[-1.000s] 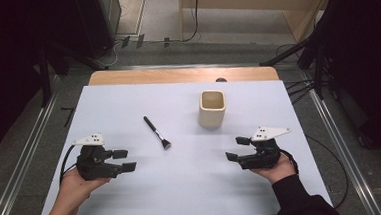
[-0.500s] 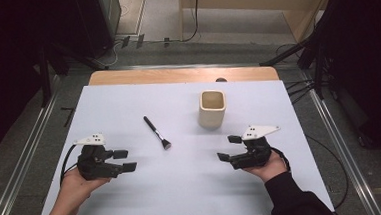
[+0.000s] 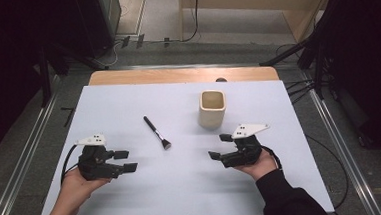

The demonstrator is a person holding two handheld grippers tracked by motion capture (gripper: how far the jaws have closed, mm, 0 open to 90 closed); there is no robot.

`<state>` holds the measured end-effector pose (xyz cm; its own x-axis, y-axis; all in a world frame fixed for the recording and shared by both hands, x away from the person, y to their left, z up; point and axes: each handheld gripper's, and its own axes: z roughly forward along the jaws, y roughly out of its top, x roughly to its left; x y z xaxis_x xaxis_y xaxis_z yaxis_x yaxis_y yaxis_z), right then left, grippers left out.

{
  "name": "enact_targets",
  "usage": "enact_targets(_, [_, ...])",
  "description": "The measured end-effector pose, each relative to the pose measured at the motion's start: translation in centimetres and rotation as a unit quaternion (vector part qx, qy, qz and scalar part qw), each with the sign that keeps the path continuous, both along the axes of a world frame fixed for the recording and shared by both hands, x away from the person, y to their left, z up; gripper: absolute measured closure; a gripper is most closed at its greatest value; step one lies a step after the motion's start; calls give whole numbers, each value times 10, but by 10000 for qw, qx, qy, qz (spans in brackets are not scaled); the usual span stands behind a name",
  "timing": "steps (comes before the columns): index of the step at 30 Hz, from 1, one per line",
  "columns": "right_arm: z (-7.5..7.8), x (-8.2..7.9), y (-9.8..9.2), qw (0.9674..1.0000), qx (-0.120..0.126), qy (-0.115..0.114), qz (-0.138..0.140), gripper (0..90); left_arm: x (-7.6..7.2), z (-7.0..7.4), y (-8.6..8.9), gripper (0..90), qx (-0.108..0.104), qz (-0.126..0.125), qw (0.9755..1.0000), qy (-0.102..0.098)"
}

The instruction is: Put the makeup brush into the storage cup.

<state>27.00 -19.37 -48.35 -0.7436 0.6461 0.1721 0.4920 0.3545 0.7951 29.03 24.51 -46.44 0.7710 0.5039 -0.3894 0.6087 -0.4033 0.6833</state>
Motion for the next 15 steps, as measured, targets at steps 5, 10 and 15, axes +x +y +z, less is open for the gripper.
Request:
enact_targets(5, [-1,2,5,10000,-43,-30,12,247,0,0,-1,292,15,-16,10000,1])
enact_targets(10, [0,5,11,10000,-40,-56,21,247,0,-1,-2,293,21,-18,10000,-3])
enact_targets(15, [0,9,17,10000,-25,-45,36,247,0,0,-2,293,20,-7,10000,4])
